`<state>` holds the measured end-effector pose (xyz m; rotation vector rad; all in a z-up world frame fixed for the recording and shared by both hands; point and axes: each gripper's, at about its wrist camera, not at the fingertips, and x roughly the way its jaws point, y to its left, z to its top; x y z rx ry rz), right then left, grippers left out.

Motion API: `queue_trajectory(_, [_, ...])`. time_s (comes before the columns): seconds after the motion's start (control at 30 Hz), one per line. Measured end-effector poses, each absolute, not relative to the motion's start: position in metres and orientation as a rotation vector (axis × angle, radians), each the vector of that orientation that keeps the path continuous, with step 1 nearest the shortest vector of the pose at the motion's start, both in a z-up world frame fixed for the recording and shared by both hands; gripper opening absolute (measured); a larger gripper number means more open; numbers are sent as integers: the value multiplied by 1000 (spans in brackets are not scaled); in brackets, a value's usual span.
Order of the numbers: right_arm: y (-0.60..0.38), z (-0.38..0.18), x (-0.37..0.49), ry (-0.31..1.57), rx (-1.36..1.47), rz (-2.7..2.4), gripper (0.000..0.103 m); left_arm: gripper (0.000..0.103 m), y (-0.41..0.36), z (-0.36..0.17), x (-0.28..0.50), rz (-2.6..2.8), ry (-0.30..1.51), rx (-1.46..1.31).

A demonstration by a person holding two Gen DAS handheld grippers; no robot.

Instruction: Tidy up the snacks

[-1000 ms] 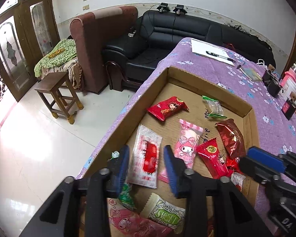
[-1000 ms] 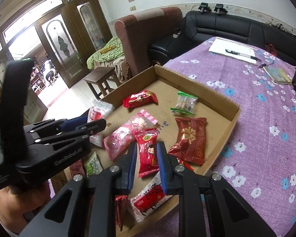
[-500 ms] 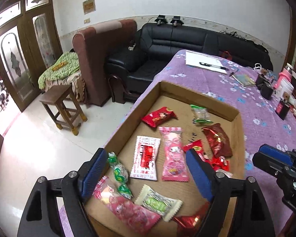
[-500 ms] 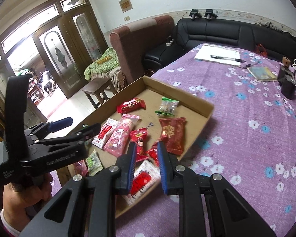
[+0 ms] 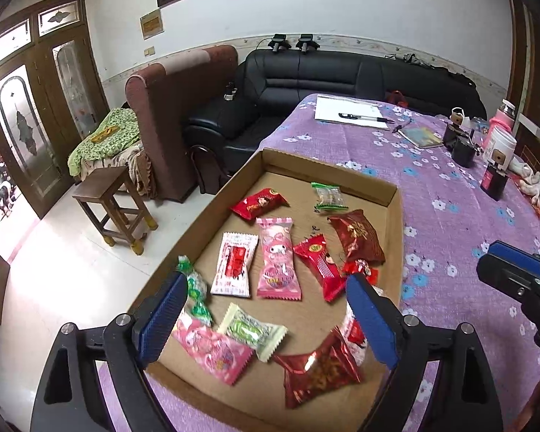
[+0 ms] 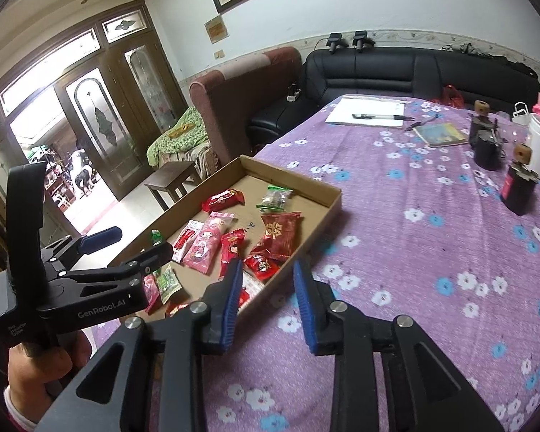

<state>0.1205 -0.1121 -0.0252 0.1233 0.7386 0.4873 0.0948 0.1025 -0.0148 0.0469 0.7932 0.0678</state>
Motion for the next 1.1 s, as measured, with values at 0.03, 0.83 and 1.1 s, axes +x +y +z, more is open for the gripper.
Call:
queue_trajectory(0.03, [-115, -24, 116, 736, 124, 484, 32, 92, 102, -14, 91, 68, 793, 42])
queue_trajectory(0.83, [-94, -9, 84, 670, -35, 622, 63, 103, 108, 13, 13, 183, 712, 77])
queue_trajectory(1.1, [-87, -12, 76, 669, -59, 631, 63, 103, 108, 19, 7, 172, 695, 71])
